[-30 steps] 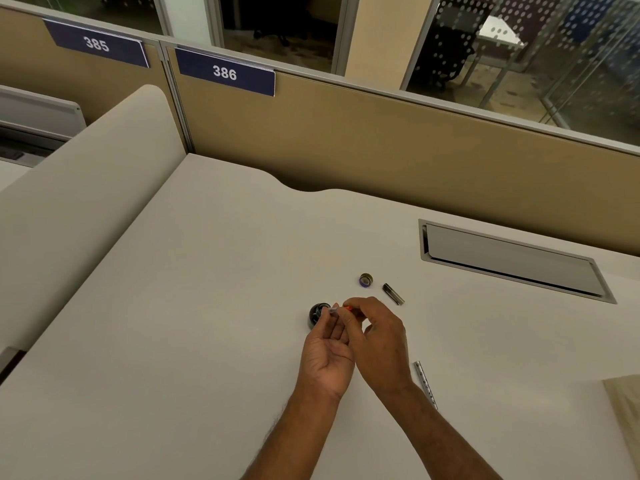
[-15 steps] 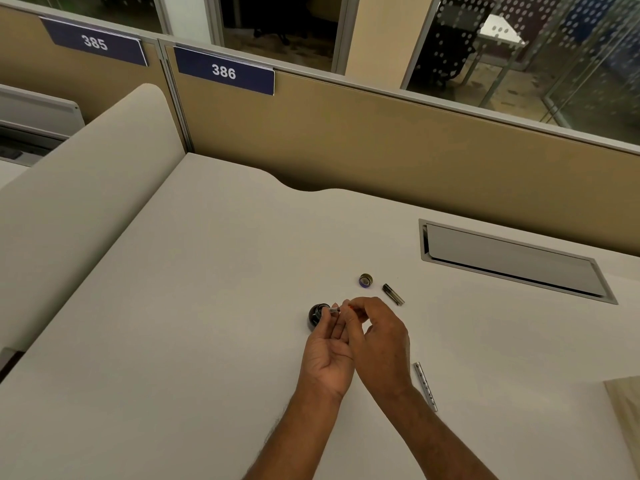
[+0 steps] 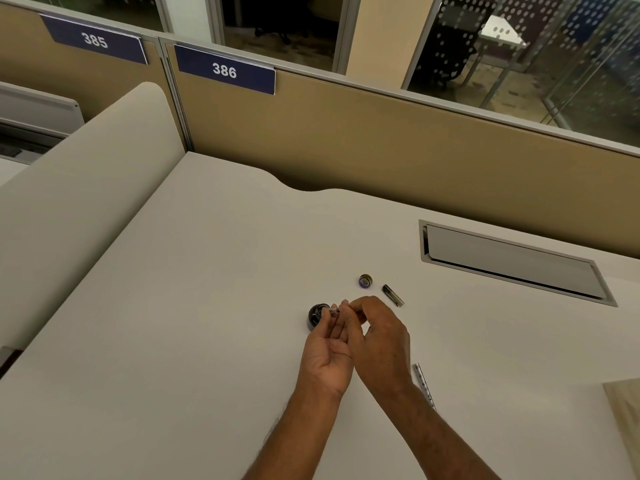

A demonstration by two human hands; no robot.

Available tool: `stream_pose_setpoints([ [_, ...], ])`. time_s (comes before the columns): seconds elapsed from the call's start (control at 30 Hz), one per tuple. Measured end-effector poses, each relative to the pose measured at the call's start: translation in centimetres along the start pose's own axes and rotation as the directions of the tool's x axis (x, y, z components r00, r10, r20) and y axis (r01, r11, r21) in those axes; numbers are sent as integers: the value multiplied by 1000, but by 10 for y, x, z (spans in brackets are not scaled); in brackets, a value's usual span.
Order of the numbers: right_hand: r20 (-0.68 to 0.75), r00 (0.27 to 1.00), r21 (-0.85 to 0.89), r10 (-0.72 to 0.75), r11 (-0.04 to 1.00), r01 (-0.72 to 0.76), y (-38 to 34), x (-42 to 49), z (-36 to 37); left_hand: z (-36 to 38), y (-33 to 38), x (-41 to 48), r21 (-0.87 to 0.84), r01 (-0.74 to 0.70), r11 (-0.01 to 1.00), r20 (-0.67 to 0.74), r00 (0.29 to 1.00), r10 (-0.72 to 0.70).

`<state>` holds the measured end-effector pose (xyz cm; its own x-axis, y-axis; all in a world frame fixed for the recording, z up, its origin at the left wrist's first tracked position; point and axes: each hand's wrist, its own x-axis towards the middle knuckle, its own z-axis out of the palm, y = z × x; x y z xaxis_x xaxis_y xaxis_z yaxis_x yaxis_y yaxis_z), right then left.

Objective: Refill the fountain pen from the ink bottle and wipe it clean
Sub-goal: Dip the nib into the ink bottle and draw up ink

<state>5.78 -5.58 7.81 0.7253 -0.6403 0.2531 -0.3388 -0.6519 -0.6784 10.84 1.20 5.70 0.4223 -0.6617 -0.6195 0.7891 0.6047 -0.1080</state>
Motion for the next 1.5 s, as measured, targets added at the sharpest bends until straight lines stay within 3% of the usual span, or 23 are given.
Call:
stream_pose_setpoints([
  [0.33,17,1000,26,-21,999,20,-3,-3,-2,1,1,1,14,33,999,-69,997,-31],
  [0.97,20,998,9,-56,998,56,-1,3,1,7,-1,1,-126,37,991,-10,999,-38],
  [1.17,42,999,-1,-2,1000,2,-1,4,1,5,-1,0,-187,62,980,41,998,-55],
  [1.5,24,998,-28,-66,997,67,1,2,0,0,-3,6,-116,45,992,-27,998,-48],
])
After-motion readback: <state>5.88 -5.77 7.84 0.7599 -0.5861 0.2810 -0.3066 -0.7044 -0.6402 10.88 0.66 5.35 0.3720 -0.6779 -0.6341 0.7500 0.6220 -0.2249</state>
